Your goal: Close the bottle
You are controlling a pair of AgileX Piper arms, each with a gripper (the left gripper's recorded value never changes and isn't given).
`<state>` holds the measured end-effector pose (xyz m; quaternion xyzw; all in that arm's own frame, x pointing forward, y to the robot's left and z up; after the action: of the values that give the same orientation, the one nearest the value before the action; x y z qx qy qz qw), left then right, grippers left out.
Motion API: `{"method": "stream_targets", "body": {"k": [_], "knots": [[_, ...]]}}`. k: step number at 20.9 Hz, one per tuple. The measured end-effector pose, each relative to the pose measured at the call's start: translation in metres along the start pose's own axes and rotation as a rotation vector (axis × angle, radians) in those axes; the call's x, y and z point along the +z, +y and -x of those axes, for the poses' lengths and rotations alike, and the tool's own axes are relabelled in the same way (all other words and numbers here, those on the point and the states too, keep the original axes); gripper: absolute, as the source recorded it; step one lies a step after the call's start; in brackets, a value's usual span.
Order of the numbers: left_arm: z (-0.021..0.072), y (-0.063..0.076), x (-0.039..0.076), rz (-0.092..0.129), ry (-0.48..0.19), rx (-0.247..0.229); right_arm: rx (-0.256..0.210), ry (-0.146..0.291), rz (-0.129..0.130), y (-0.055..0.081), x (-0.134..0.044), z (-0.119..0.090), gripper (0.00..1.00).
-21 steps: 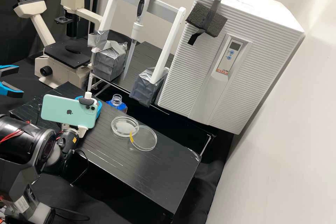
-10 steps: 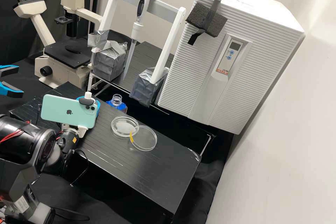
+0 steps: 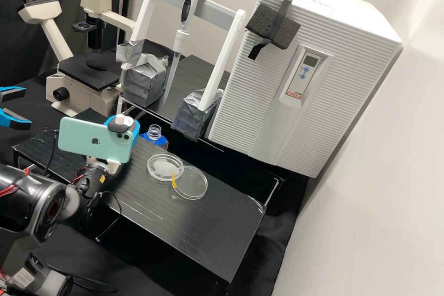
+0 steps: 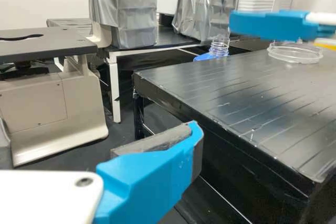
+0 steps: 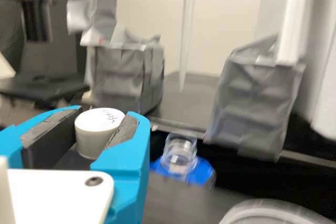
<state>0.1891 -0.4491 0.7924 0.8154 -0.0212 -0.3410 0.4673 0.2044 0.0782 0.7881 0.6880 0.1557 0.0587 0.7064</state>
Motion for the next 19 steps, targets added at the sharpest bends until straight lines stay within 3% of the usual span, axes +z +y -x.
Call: {"method": "stream_targets", "body": {"k": [3,6,10,14,19], "knots": [[0.0,0.0,0.0,0.0,0.0,0.0,0.036,0.023,0.002,0.009,-0.005,-0.01,0.0],[0.0,0.0,0.0,0.0,0.0,0.0,0.052,0.018,0.009,0.013,-0.004,-0.024,0.0],[0.0,0.0,0.0,0.0,0.0,0.0,0.083,-0.032,-0.009,0.018,0.005,-0.039,0.0],[0.0,0.0,0.0,-0.002,0.0,0.0,0.086,-0.074,0.012,0.016,0.015,-0.051,0.0],[0.0,0.0,0.0,-0.002,0.0,0.0,0.063,-0.13,0.014,0.01,0.024,-0.055,0.0]]}}
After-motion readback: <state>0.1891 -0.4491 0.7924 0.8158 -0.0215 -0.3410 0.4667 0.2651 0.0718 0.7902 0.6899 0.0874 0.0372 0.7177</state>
